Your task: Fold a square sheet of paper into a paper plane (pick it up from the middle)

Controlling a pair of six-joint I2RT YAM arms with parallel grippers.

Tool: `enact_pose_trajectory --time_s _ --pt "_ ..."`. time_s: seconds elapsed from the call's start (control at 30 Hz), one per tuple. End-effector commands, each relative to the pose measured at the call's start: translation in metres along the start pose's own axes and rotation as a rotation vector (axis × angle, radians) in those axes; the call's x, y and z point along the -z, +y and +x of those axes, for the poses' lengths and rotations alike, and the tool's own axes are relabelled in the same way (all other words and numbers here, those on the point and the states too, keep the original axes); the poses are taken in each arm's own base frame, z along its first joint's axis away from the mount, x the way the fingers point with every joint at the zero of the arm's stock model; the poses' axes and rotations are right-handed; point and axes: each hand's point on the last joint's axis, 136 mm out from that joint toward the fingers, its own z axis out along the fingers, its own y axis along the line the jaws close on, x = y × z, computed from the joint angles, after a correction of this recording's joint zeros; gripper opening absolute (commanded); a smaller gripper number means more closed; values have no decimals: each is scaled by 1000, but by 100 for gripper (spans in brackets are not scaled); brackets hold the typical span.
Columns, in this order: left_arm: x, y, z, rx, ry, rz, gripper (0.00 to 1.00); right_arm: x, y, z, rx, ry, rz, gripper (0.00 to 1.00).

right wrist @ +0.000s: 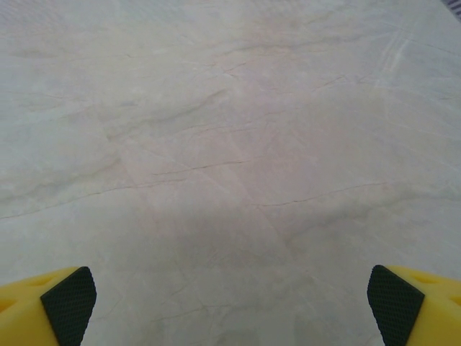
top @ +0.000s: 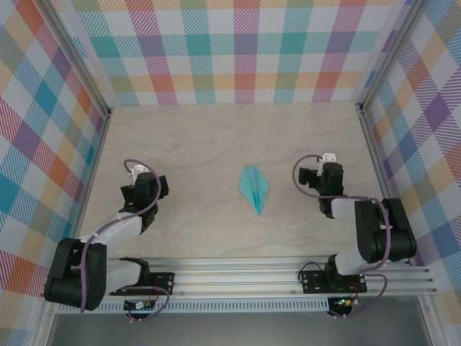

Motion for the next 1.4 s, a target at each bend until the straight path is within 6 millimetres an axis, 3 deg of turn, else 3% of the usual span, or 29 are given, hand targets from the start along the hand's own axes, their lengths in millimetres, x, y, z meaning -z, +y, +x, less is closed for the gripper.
enact_pose_trajectory --time_s 0.0,0.3,0.4,0.5,0.7,1.37 --pt "-4 -12 -26 4 -111 69 100 6 13 -29 16 -130 -95 100" --pt "-20 -34 -30 -36 -152 148 100 1 13 -22 -1 -126 -130 100" --pt "-26 -50 -33 -58 -173 220 100 1 7 -22 -16 -129 -102 100" --pt "-38 -59 -20 -81 -157 261 100 1 5 -22 -20 -132 -89 100" --pt "-52 -49 -14 -9 -135 270 100 1 5 -22 -21 -128 -90 100" --pt "-50 -54 -13 -30 -118 299 100 1 6 -22 -21 -126 -94 100"
